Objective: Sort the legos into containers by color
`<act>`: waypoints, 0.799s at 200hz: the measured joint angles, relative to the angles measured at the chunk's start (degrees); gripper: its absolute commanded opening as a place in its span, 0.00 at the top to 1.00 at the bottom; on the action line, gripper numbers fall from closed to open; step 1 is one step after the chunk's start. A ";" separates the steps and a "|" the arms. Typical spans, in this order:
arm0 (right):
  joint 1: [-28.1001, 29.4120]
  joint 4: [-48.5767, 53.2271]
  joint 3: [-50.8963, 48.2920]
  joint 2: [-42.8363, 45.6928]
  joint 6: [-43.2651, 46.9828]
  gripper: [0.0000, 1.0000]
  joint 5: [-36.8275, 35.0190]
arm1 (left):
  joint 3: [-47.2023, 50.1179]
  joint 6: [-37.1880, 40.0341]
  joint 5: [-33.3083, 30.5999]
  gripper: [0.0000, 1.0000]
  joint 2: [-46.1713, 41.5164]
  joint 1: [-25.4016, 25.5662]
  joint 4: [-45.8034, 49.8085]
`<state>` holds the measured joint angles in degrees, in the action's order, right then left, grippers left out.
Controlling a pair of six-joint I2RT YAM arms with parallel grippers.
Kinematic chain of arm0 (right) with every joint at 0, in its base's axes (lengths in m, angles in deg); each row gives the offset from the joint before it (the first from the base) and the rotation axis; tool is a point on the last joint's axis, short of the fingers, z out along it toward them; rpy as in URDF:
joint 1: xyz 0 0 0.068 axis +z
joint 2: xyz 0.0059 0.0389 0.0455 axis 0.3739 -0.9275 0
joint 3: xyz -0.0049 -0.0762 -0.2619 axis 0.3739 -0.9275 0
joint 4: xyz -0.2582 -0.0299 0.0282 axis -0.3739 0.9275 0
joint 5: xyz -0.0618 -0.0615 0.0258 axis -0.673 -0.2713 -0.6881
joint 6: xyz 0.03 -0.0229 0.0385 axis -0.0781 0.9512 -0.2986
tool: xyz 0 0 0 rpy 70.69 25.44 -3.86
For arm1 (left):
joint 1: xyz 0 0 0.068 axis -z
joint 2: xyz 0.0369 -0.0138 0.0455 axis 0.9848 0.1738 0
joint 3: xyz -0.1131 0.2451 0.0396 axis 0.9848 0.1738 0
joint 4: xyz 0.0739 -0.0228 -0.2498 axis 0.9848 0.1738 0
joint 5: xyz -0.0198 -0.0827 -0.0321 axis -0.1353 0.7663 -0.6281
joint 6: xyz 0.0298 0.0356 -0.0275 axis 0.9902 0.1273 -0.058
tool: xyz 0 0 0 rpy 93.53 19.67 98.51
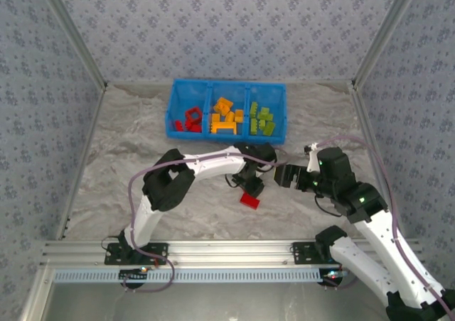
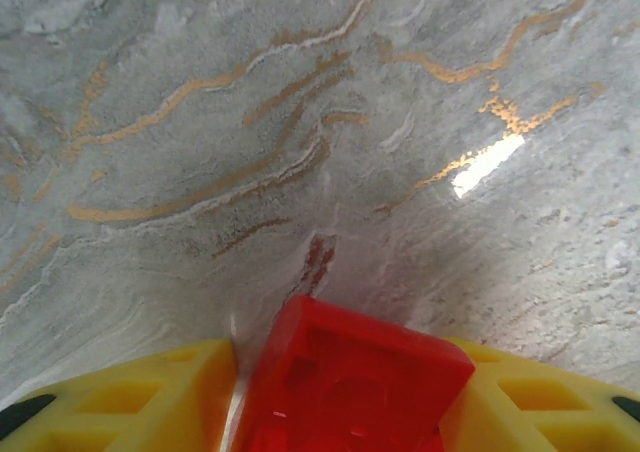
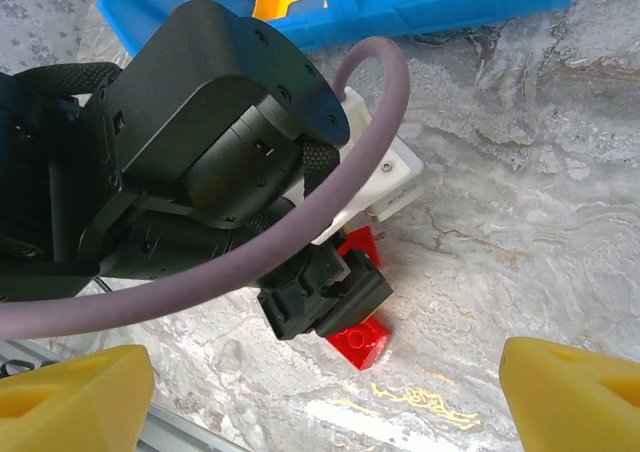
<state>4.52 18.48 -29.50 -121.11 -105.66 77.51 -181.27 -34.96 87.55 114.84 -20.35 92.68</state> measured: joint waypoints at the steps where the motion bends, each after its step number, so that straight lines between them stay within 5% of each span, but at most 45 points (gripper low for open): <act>1: 0.00 0.00 0.00 0.00 0.00 0.08 0.00 | -0.02 -0.07 -0.04 0.48 0.00 0.00 0.00; 27: -0.11 -0.02 0.00 0.00 0.00 0.09 0.02 | -0.09 -0.28 -1.29 0.65 0.00 -0.04 0.15; 73: 0.24 -2.49 0.00 -1.25 2.60 0.10 2.14 | 1.51 -4.20 -3.50 0.66 -4.00 -3.72 -0.44; 122: 3.87 -8.63 3.23 -12.61 7.96 0.10 3.04 | 4.33 -8.13 -7.21 0.61 -20.65 -24.11 -0.13; 160: 5.97 -13.53 6.69 -21.22 9.97 0.10 3.06 | -4.70 -7.91 -10.60 0.61 -15.26 -34.56 0.83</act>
<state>10.49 4.95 -22.82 -142.33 -95.69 80.57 -185.97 -42.87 76.95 99.58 -54.91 93.51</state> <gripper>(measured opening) 0.900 0.392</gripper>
